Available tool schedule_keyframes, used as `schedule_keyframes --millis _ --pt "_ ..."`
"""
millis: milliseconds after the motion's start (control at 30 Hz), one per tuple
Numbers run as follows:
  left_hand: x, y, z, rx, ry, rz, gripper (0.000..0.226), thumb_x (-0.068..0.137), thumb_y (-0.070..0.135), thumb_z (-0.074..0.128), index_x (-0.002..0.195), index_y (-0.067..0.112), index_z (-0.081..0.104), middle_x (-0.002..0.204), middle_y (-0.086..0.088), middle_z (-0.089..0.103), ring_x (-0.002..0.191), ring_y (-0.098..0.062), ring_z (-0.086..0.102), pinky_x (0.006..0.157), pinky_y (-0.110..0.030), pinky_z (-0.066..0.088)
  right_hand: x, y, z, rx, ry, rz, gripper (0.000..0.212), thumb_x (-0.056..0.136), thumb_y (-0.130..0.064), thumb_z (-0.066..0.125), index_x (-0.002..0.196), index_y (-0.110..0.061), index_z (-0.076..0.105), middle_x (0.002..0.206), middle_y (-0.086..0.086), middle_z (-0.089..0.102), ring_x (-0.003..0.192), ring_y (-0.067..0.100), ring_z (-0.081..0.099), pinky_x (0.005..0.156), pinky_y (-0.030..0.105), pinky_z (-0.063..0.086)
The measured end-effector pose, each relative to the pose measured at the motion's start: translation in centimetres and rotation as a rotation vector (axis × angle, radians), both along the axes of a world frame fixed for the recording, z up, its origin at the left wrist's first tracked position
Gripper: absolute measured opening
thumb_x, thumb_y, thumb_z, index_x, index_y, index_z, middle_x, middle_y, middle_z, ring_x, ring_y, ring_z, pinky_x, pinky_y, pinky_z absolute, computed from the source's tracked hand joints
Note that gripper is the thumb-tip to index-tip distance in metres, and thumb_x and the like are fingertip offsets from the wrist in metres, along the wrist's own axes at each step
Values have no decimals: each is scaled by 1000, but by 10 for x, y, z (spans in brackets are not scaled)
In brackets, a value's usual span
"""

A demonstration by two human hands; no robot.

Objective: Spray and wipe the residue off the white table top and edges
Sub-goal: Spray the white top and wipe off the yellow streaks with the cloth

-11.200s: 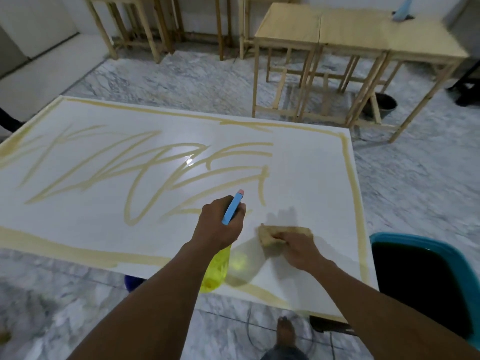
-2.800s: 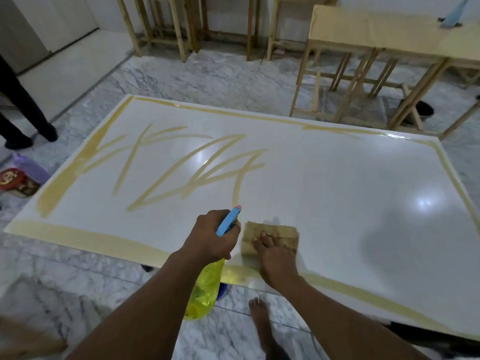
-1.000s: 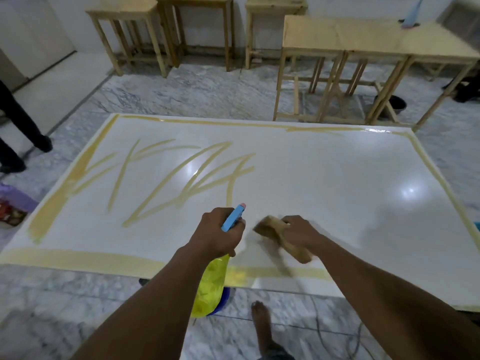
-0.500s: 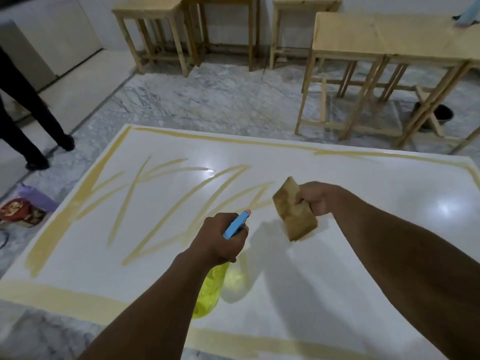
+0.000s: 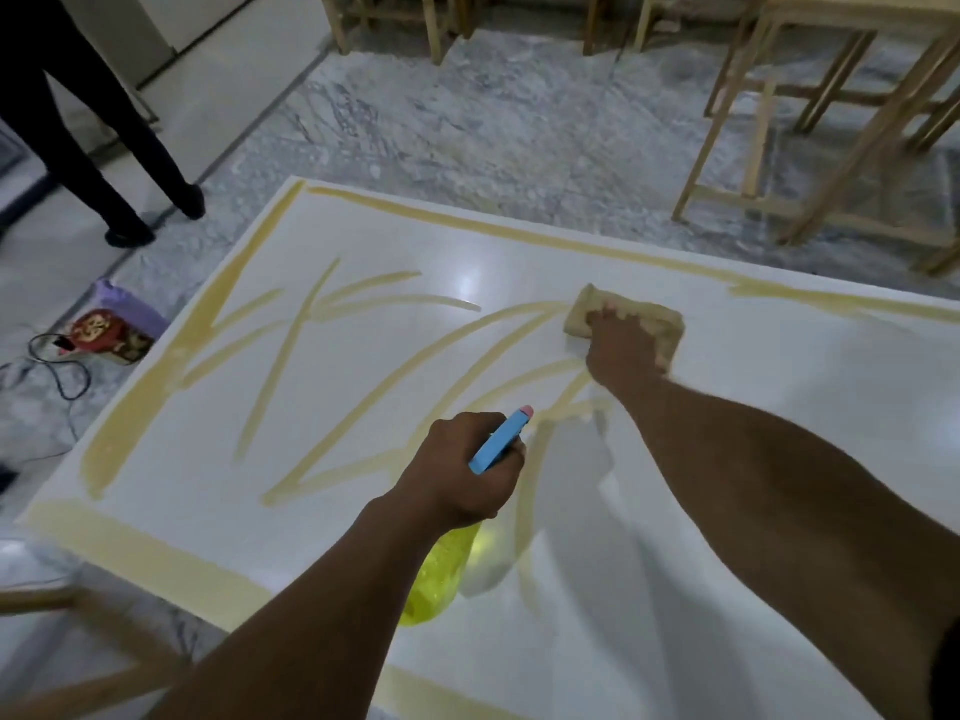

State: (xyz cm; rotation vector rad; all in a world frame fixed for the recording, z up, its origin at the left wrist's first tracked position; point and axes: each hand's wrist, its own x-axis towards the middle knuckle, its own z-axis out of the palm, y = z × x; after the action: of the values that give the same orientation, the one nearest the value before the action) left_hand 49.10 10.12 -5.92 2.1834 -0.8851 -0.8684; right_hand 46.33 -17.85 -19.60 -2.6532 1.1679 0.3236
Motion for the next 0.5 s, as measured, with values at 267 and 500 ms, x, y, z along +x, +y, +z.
schedule_keyframes --millis 267,500 --pt "-11 32 -2 21 18 18 24 97 22 58 84 2 62 66 -8 58 49 -22 68 56 -44 65 -57 125 -21 -36 32 137 60 100 -20 43 156 -22 21 164 7 18 149 38 17 115 56 26" --pt "-40 110 13 -3 -26 -58 18 96 18 58 81 10 63 65 -7 62 50 -26 71 48 -31 60 -137 287 -10 86 -81 142 60 100 -7 40 157 -16 25 164 13 18 150 45 15 119 57 17"
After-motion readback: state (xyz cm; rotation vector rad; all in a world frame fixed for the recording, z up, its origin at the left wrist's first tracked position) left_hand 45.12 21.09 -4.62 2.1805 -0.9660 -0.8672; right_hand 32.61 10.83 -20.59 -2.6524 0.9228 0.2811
